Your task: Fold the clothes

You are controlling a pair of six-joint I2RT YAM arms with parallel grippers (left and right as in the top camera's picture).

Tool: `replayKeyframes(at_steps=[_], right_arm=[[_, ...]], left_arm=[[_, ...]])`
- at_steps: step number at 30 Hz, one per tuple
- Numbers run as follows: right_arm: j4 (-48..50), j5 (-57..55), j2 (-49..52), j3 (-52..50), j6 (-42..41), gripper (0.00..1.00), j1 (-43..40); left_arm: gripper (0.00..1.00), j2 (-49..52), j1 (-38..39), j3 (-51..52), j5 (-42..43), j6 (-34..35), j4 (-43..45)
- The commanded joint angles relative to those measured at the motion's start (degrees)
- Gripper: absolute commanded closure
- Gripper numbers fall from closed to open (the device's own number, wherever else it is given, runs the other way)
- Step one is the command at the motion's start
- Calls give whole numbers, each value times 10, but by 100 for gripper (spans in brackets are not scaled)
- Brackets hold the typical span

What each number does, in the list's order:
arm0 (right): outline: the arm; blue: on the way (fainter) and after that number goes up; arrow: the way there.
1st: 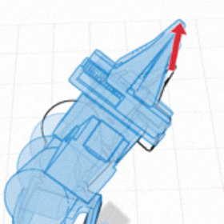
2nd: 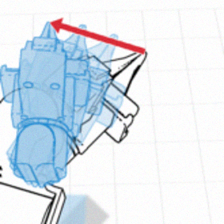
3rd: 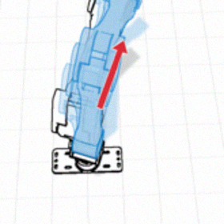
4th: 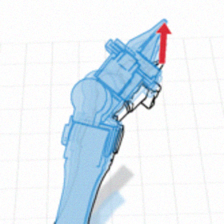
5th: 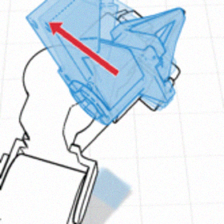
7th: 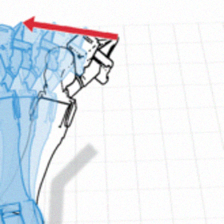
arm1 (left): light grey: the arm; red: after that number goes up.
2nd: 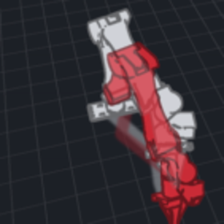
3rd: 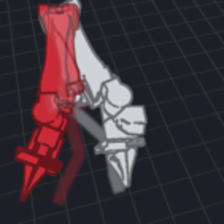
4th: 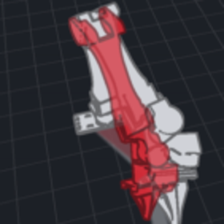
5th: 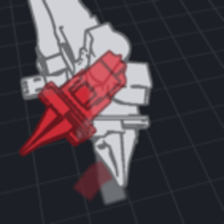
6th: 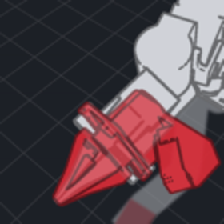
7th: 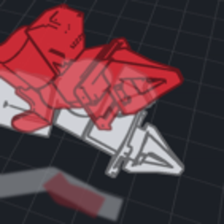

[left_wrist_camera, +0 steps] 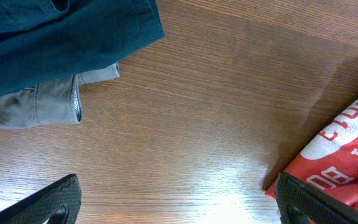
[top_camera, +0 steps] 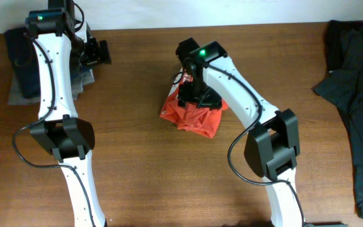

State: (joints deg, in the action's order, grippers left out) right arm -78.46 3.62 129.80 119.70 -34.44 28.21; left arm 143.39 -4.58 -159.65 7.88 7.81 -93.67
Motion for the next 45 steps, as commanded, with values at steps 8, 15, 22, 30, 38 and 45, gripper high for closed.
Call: replayKeyframes(at_steps=[8,15,22,30,38,45], right_arm=[[60,-45,-9,-55,-114,29,0],[54,-78,9,-56,-115,31,0],[54,-84,25,-61,-115,34,0],[50,-115,27,-61,-115,51,-1],[-23,-192,2,-48,-115,81,-22],[-86,-212,-15,-31,-106,63,-46]], left_arm=[[1,12,-1,-6,-4,3,-1],[1,12,-1,-6,-4,3,-1],[1,12,-1,-6,-4,3,-1],[1,12,-1,-6,-4,2,-1],[1,12,-1,-6,-4,3,0],[1,12,-1,-6,-4,3,0]])
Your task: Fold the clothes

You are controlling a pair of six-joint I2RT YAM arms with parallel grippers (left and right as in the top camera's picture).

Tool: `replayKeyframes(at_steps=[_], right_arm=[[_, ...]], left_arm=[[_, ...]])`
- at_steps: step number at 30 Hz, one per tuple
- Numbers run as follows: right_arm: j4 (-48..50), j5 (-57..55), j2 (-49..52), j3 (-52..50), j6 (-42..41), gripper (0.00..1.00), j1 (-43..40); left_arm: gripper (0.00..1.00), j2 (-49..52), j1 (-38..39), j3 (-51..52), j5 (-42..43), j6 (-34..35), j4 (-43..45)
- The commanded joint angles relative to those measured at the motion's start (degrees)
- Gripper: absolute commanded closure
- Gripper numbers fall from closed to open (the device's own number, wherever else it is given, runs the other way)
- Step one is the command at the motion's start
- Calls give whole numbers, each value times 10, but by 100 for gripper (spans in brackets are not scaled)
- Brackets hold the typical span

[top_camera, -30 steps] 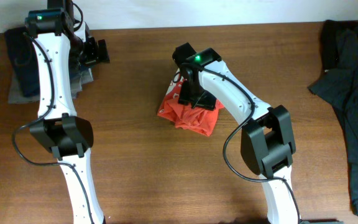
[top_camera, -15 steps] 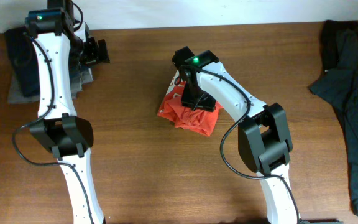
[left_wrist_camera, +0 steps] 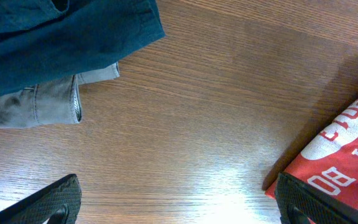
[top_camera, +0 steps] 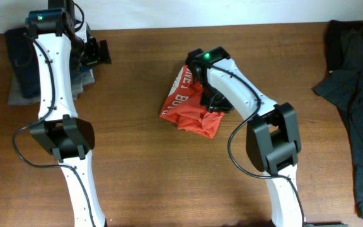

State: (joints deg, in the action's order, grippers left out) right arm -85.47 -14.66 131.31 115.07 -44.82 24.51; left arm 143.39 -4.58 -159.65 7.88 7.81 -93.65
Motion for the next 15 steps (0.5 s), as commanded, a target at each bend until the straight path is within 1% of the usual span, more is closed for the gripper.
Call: replayKeyframes(at_steps=[1,8,11,12,15], right_arm=[[-24,-30,-30,15,-1,63,-10],[-39,-28,-32,15,4,64,-10],[-37,4,-37,21,9,63,-9],[-36,14,-37,26,17,63,-9],[-38,58,-38,68,81,63,-9]], left_arm=[[1,12,-1,-6,-4,3,-1],[1,12,-1,-6,-4,3,-1],[1,12,-1,-6,-4,3,0],[1,12,-1,-6,-4,3,0],[1,12,-1,-6,-4,3,1]])
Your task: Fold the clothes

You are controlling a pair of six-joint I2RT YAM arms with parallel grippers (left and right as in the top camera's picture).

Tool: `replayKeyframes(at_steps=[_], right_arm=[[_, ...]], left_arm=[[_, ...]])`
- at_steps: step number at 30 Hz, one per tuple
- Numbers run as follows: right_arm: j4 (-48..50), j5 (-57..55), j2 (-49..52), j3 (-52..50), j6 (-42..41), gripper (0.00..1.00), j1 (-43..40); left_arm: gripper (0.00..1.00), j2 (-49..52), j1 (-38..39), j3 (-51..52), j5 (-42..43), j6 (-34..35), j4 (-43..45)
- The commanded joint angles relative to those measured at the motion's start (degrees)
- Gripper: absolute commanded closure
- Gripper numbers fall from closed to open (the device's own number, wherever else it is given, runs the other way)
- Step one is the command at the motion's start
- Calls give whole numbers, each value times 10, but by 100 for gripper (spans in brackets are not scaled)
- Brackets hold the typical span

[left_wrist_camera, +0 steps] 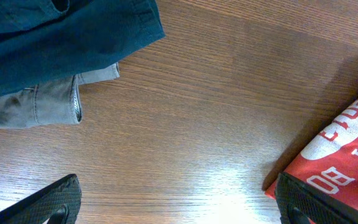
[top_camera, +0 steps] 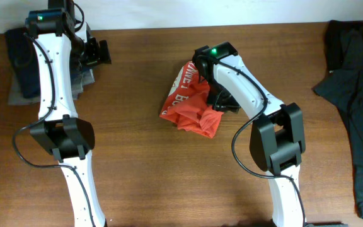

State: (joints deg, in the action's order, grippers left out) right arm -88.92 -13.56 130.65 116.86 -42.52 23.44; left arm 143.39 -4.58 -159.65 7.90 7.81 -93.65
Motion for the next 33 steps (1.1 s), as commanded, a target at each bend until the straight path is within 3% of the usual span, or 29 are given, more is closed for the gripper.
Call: replayKeyframes(at_steps=[1,6,9,17,21,31,33], right_arm=[[-9,54,-33,67,67,63,3],[-35,67,-37,170,68,59,9],[-23,89,-36,172,63,54,18],[48,90,-34,10,-53,50,48],[95,106,-34,-64,-67,50,52],[119,78,-34,-83,-75,51,50],[114,68,-34,-83,-75,55,50]], left_arm=[[1,12,-1,-6,-4,3,1],[1,12,-1,-6,-4,3,1],[1,12,-1,-6,-4,3,1],[1,12,0,-6,-3,3,-1],[1,12,0,-6,-2,3,-1],[1,12,0,-6,-3,3,-1],[1,12,0,-6,-3,3,-1]])
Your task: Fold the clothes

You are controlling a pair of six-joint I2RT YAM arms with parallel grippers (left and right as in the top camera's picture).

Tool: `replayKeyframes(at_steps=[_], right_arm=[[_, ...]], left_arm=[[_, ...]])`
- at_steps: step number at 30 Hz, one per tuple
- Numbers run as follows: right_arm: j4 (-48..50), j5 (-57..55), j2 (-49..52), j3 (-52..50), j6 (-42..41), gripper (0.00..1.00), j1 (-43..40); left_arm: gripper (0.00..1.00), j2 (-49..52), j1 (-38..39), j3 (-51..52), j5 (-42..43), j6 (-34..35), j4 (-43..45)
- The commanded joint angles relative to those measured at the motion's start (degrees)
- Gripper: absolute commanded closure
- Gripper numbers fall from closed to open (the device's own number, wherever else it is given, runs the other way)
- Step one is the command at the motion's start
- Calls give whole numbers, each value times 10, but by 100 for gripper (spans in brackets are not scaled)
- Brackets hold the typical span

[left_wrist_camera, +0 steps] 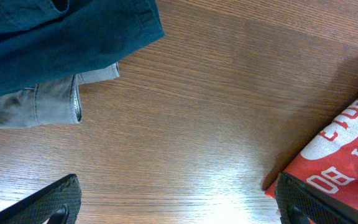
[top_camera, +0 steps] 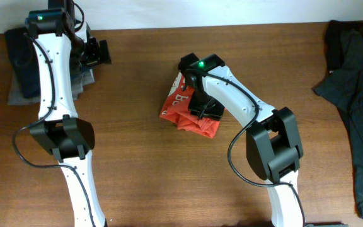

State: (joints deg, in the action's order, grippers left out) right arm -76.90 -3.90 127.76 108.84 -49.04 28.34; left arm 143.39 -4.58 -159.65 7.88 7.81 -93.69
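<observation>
A red shirt [top_camera: 180, 106] with white lettering lies bunched in the middle of the table. Its corner also shows at the right of the left wrist view as red shirt [left_wrist_camera: 352, 155]. My right gripper [top_camera: 205, 104] is down on the shirt's right half. The arm hides its fingers, so their state cannot be read. My left gripper [top_camera: 99, 53] hangs at the far left beside a clothes stack. There the left gripper [left_wrist_camera: 179, 200] is wide open over bare wood, one fingertip [left_wrist_camera: 53, 199] at each lower corner.
A stack of folded clothes [top_camera: 19, 70] sits at the back left, with a blue denim piece [left_wrist_camera: 61, 37] over a grey one [left_wrist_camera: 39, 106]. A heap of dark clothes [top_camera: 353, 94] lies along the table's right side.
My right arm has moved left, from the shirt's right edge to over its right half. The shirt looks more gathered at its top. The left arm has not moved.
First my right gripper was on the bunched shirt's middle. Then it was at the shirt's right side, with the lettered part showing at the upper left. It was a little further right after that. Now it is over the shirt again. The left gripper stayed open throughout.
</observation>
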Motion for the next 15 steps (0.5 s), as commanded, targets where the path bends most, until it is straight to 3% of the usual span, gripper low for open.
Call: replayKeyframes(at_steps=[1,3,7,15], right_arm=[[-9,-34,-5,-3,-10,59,1],[-23,-56,-5,-3,-10,75,-2],[-45,-70,-5,-3,-10,89,-10],[-89,-91,-6,-2,-10,88,-26]], left_arm=[[1,12,0,-6,-2,3,-1],[1,12,0,-6,-2,3,-1],[1,12,0,-6,-2,3,0],[1,12,0,-6,-2,3,-1]])
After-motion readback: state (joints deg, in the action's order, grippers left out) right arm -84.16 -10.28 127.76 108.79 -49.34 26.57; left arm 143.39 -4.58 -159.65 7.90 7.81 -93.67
